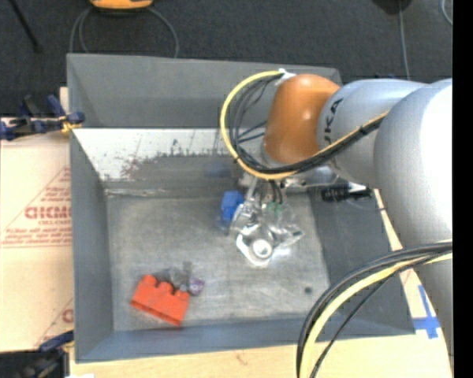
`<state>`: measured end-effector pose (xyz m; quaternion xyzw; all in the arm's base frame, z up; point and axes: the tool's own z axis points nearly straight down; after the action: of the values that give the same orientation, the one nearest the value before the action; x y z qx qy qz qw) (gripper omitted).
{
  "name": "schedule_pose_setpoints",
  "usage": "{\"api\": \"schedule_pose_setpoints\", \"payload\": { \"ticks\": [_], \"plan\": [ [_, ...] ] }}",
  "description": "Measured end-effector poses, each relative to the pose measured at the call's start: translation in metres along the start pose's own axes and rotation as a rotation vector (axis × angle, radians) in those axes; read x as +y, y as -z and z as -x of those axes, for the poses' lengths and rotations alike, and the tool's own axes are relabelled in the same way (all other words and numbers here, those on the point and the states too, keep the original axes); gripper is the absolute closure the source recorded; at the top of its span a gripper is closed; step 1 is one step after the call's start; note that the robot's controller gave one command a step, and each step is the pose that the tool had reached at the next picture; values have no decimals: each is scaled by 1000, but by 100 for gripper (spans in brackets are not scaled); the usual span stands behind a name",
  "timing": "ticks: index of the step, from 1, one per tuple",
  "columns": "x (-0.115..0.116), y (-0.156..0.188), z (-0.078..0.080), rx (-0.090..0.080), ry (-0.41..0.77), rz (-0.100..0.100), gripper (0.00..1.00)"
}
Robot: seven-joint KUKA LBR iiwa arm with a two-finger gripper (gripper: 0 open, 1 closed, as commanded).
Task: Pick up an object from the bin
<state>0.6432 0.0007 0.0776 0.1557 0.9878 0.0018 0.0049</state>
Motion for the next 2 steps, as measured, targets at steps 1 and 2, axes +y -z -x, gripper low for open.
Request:
{"api": "schedule_pose_setpoints", "payload": {
  "ticks": [1, 2],
  "plan": [
    [7, 0, -1, -1, -243, -4, 0],
    [15, 1, -8, 0, -549, -5, 0]
  ]
}}
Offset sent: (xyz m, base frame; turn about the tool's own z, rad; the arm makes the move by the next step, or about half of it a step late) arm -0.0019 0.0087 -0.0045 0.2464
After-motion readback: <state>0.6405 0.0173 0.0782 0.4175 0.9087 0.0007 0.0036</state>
